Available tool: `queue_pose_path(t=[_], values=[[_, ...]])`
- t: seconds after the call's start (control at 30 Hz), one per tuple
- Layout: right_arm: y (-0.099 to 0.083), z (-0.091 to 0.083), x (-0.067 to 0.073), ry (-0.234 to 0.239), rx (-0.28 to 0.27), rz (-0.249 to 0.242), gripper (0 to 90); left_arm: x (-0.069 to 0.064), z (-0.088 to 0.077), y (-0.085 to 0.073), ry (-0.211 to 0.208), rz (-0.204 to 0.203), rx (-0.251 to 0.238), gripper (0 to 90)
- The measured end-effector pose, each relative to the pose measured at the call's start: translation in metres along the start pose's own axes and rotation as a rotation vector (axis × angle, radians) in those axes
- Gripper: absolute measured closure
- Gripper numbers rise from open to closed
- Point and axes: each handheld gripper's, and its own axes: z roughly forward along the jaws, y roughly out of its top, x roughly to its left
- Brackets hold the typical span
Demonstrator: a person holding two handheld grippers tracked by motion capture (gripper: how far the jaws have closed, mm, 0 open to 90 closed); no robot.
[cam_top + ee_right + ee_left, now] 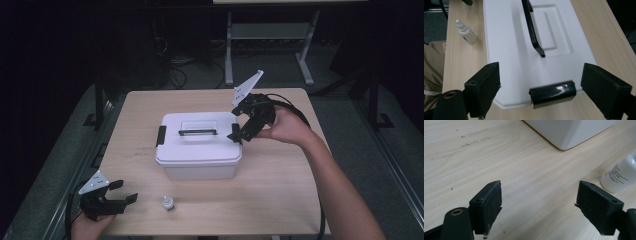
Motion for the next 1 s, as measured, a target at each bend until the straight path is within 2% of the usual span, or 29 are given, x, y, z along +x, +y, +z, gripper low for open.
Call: queue_pose_path(t=[0.6, 1.0], values=[[0.033, 0.018, 0.004, 0.031, -0.008, -0.061, 15.4, 0.0, 0.001, 0.0, -0.005, 0.006, 0.005, 20.3], [0.053, 0.04, 0.005, 0.054, 0.0, -0.099, 16.5, 0.0, 0.001, -0.001, -0.007, 0.005, 0.009, 20.5]])
